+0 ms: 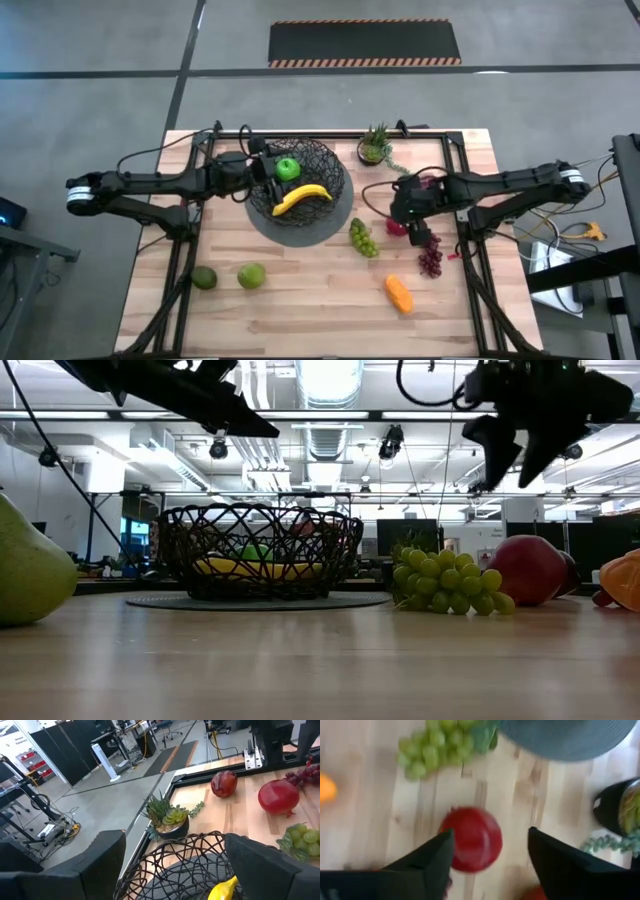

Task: Build produce basket
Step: Put the pomegranate into the black wire basket

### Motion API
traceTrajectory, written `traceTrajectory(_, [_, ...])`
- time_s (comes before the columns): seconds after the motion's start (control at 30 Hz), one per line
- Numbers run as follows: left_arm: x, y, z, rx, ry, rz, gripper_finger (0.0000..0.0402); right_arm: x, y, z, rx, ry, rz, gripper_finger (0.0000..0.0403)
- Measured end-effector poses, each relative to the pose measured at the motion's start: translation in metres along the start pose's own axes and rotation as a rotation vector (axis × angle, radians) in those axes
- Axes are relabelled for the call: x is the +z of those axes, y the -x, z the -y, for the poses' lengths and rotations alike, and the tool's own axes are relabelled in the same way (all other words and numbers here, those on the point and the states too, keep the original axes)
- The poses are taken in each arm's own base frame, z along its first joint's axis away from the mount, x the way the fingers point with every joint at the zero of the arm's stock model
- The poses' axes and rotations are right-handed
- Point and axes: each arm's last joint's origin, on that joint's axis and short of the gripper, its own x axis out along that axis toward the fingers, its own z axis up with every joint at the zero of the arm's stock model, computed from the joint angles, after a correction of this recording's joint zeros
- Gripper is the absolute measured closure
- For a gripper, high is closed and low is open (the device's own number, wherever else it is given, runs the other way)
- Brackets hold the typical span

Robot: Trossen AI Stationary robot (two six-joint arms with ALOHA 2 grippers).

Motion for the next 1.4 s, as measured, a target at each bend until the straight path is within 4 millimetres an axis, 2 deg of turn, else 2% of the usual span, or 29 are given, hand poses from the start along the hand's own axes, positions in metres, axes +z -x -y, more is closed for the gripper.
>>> traceTrajectory(0.17, [0.000, 0.000, 0.000, 0.001, 0.000, 0.001, 0.0080, 0.000, -0.013, -0.002, 0.018, -0.002, -0.114, 0.0105])
traceTrajectory(0.33, [0.000, 0.000, 0.000, 0.002, 0.000, 0.001, 0.0080, 0.005, -0.027, -0.007, 0.033, 0.006, -0.198, 0.0086])
traceTrajectory(0.43, [0.000, 0.000, 0.000, 0.003, 0.000, 0.001, 0.0080, 0.015, -0.034, -0.009, 0.016, -0.001, -0.235, 0.0076])
traceTrajectory(0.7, [0.000, 0.000, 0.000, 0.003, 0.000, 0.000, 0.0080, 0.029, -0.042, -0.010, -0.019, 0.006, -0.453, 0.0041])
traceTrajectory(0.87, [0.000, 0.000, 0.000, 0.004, 0.000, 0.000, 0.0080, 0.032, -0.047, -0.013, 0.049, 0.019, -0.465, 0.0037])
traceTrajectory(1.4, [0.000, 0.000, 0.000, 0.004, 0.000, 0.000, 0.0080, 0.029, -0.078, -0.018, 0.081, 0.097, -0.483, 0.0037])
